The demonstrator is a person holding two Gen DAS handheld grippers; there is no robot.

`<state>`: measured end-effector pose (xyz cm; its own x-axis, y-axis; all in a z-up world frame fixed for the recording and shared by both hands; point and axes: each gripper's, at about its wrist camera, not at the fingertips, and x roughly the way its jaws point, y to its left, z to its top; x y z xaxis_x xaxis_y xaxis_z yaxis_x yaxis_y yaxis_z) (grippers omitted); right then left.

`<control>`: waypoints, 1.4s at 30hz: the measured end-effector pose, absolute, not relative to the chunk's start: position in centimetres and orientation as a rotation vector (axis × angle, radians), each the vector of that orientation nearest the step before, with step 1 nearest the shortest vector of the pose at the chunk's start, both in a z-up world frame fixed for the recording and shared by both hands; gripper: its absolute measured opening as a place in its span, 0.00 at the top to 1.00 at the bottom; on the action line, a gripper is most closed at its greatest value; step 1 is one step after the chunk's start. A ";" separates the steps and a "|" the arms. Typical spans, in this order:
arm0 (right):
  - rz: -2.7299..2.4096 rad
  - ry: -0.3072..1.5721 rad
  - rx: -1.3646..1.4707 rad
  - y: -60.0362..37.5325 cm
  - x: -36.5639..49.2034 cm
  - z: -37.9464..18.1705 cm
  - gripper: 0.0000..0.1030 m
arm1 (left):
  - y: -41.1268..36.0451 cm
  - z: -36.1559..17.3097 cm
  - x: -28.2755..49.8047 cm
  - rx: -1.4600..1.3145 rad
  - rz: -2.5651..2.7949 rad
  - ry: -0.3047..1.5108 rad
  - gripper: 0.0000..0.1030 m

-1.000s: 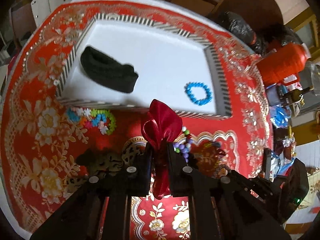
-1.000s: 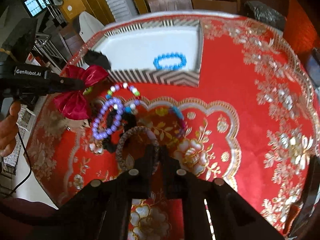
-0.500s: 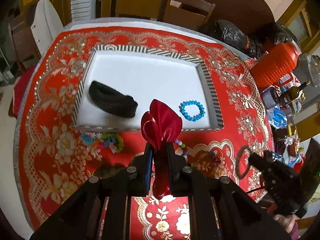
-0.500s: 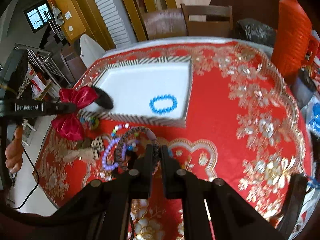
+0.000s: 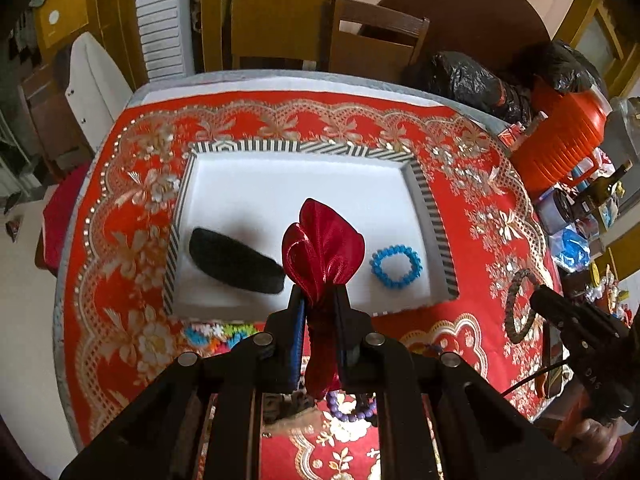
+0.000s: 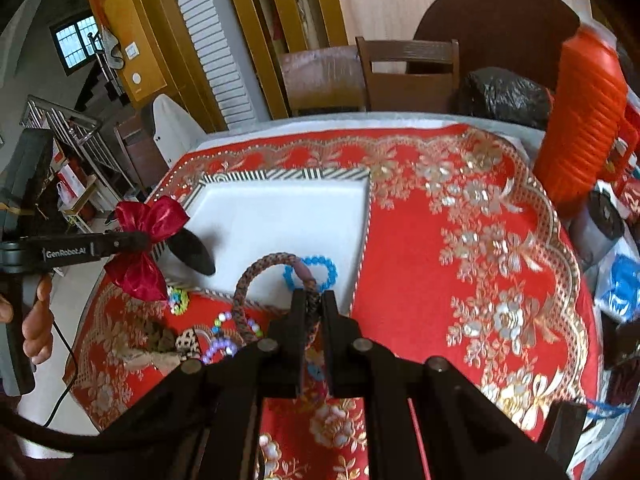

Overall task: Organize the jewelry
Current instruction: 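Carry the red bow into the tray with the left tool while the right tool places the grey bracelet there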

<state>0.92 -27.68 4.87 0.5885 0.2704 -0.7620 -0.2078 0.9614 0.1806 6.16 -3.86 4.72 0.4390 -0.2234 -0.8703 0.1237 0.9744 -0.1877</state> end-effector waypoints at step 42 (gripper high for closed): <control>0.293 1.068 0.063 -24.4 16.1 -2.9 0.93 | -0.2 -2.1 19.4 -0.180 -0.120 1.213 0.98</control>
<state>16.09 -24.42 -2.91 0.4475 0.2665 -0.8536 -0.2063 0.9596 0.1914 19.38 -0.23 -2.08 0.3461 -0.1879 -0.9192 -0.0042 0.9794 -0.2018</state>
